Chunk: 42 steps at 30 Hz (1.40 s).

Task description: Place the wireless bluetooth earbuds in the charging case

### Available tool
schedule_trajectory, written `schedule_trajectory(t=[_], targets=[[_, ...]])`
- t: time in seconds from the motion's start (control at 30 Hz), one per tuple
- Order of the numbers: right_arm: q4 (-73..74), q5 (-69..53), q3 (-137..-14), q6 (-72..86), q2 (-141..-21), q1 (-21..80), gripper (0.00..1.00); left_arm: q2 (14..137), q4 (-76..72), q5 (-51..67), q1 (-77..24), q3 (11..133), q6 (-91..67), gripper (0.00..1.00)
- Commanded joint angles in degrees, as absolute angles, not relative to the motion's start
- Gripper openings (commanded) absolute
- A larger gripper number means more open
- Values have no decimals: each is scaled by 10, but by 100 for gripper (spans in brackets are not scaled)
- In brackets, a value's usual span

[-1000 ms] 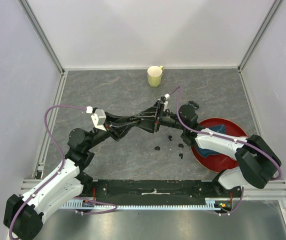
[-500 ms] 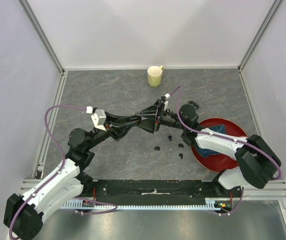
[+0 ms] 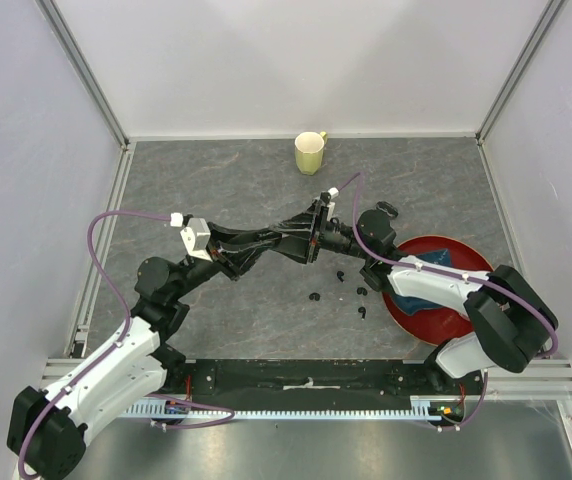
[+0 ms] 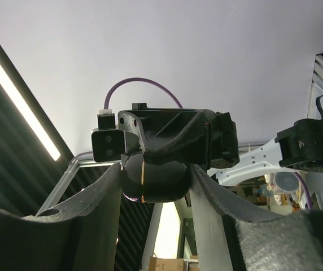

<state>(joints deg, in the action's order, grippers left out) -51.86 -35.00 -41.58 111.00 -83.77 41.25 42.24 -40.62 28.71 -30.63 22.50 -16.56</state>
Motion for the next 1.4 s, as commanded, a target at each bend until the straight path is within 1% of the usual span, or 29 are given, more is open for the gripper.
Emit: schedule_trajectory(t=[0.0,0.03,0.07,0.17,0.27,0.37,0.6,0.83,1.0,1.07,1.23,1.37], targets=[[-594,-355,-422,1123,-833,414,20,431,-405,277,-307,224,-162,20],[-595,-356,-423,1122,-833,414,18,431,-404,276,-307,225,-164,23],[-595,-356,-424,1120,-833,414,15,432,-403,276,-307,225,-170,32],[-595,-352,-425,1114,-830,414,13,432,-403,274,-307,226,-178,41],[-597,-352,-424,1114,-829,414,12,429,-404,271,-307,223,-184,48],[-599,-352,-424,1114,-831,414,11,427,-409,270,-307,221,-188,51],[-600,-352,-423,1117,-831,416,11,429,-454,269,-307,212,-196,52],[-598,-352,-421,1114,-833,414,11,450,-500,295,-307,214,-211,52],[-588,-353,-422,1110,-832,415,11,454,-504,308,-307,221,-207,51],[-584,-354,-423,1108,-832,415,11,452,-504,312,-307,221,-205,49],[-580,-353,-423,1106,-833,415,11,457,-505,322,-308,224,-205,41],[-579,-354,-425,1104,-834,414,11,464,-513,326,-308,225,-207,38]])
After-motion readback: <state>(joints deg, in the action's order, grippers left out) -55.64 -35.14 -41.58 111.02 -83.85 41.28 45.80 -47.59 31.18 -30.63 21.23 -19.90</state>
